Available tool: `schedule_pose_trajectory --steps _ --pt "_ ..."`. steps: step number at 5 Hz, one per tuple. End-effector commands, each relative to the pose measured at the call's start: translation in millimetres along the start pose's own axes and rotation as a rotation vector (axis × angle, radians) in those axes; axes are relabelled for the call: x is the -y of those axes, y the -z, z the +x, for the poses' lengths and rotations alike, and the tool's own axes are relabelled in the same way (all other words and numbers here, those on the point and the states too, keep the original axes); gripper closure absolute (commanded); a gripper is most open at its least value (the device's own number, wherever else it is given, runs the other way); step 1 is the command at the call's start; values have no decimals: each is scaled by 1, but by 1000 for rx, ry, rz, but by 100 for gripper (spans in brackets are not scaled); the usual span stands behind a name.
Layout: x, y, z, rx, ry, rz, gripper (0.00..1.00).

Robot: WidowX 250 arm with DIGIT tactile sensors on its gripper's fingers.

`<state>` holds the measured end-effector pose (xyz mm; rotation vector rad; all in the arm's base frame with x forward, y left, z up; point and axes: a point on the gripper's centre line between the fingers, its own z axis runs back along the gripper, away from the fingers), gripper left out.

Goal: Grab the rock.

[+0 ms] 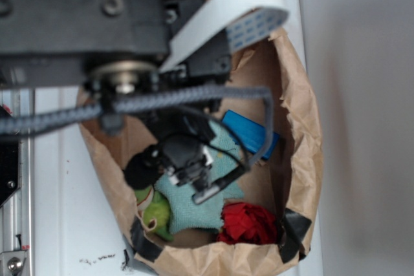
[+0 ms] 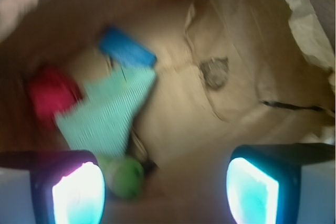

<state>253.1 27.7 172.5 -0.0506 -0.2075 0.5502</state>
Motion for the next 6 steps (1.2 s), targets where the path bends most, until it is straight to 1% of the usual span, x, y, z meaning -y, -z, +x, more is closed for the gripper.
schedule_pose_trajectory --steps 1,5,6 --pt "-22 8 17 120 -252 57 0" --pt "-22 8 17 120 -252 57 0" --pt "-28 28 24 92 -527 -8 0"
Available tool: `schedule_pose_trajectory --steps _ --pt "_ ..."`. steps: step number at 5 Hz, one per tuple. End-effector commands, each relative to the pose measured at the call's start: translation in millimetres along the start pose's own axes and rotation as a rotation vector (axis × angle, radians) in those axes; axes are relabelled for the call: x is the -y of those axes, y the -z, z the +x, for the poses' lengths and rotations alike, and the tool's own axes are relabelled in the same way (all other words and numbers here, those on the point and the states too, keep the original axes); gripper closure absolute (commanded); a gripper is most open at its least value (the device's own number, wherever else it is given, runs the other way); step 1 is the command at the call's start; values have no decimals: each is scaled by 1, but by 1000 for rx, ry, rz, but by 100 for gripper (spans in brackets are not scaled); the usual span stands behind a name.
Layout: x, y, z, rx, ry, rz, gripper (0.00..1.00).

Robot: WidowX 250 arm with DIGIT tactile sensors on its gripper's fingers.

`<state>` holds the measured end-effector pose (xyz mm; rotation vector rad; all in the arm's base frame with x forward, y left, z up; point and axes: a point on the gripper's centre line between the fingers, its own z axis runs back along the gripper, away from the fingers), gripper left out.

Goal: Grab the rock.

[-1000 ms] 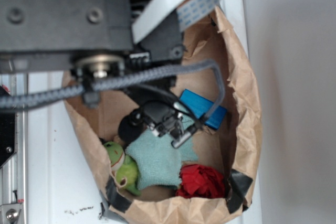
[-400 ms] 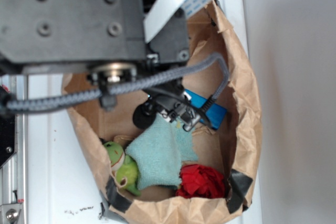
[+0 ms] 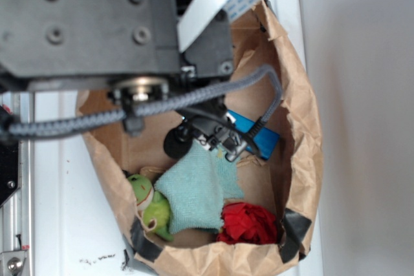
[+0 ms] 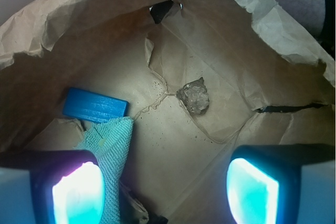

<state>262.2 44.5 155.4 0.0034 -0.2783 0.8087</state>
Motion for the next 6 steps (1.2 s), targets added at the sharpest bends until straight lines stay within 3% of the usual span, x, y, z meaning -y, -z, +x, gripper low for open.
schedule_pose_trajectory --steps 1,3,5,6 --pt "-19 39 19 -27 -379 48 0" --pt "-35 65 22 -16 -450 114 0" --pt "-37 76 30 63 -466 144 0" --pt "-40 75 29 84 -444 188 0"
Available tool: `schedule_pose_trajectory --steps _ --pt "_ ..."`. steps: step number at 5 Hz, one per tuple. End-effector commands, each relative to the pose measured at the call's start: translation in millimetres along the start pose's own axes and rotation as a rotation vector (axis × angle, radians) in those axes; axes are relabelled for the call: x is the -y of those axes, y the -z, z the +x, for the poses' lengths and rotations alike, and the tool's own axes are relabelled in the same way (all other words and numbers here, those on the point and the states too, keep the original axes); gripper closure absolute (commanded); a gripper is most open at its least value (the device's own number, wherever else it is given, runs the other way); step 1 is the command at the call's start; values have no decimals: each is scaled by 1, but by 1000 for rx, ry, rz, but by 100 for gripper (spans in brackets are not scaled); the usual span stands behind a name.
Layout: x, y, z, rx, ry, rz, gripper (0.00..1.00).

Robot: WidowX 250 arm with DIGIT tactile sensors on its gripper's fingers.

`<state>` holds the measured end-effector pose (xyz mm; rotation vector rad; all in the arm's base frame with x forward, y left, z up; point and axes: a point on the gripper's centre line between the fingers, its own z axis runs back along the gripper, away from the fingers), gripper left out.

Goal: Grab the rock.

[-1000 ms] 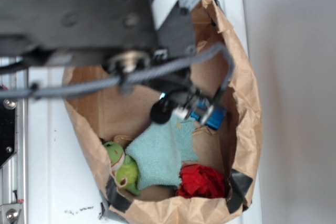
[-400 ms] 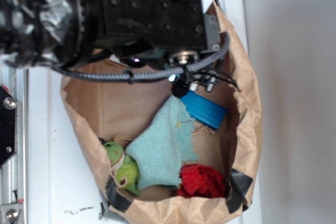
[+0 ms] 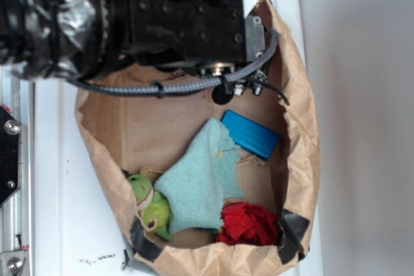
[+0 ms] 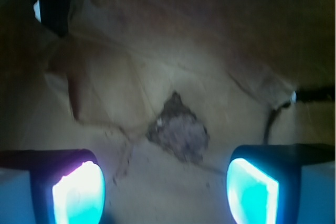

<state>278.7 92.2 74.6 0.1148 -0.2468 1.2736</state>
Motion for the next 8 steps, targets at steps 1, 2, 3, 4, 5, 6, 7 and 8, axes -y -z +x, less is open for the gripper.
schedule_pose_trajectory --steps 1,2,3,4,5,6,7,8 --pt "-10 -13 11 83 26 4 0" --pt "-10 -11 12 109 31 12 0" --pt "-10 -13 12 103 42 2 0" --pt "-8 -9 10 45 46 -37 0" --pt "-9 -10 10 43 52 -29 0" --pt "-9 -10 10 43 52 -29 0" --pt "-9 -10 10 43 52 -29 0" --pt "-9 -10 10 43 52 -29 0"
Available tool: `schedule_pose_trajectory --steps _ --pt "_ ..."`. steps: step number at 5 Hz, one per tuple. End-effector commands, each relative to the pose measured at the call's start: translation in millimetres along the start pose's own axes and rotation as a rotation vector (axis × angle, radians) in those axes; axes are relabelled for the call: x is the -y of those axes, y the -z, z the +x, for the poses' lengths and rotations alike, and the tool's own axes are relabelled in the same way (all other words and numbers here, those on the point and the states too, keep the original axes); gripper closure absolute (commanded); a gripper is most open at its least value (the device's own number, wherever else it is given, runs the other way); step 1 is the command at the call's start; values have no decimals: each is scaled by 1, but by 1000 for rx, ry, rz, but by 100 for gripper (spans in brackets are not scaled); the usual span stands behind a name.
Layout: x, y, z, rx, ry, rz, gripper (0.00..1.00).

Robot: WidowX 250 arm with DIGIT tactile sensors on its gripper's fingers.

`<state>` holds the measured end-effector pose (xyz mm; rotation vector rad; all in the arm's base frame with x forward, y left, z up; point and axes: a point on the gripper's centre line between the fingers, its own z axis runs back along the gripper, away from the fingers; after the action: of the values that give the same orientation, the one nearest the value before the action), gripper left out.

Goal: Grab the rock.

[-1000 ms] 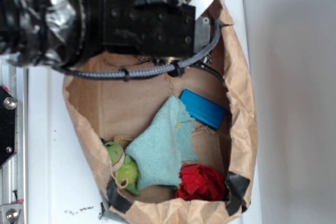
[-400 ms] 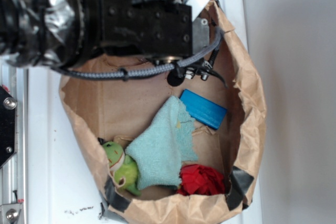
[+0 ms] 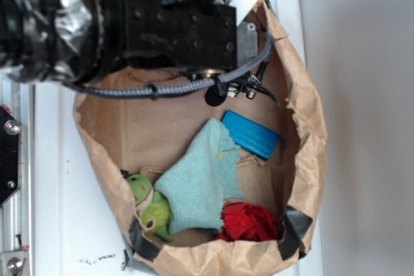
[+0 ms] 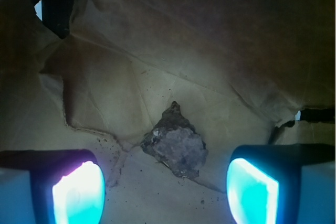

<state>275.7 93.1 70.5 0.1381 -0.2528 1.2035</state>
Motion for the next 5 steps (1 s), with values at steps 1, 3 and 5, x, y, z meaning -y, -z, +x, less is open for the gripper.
schedule_pose_trajectory --steps 1,3,5 --pt "-7 -14 11 27 -19 -33 0" --pt "-1 20 14 47 -52 -38 0" --pt "1 36 11 137 2 -8 0"
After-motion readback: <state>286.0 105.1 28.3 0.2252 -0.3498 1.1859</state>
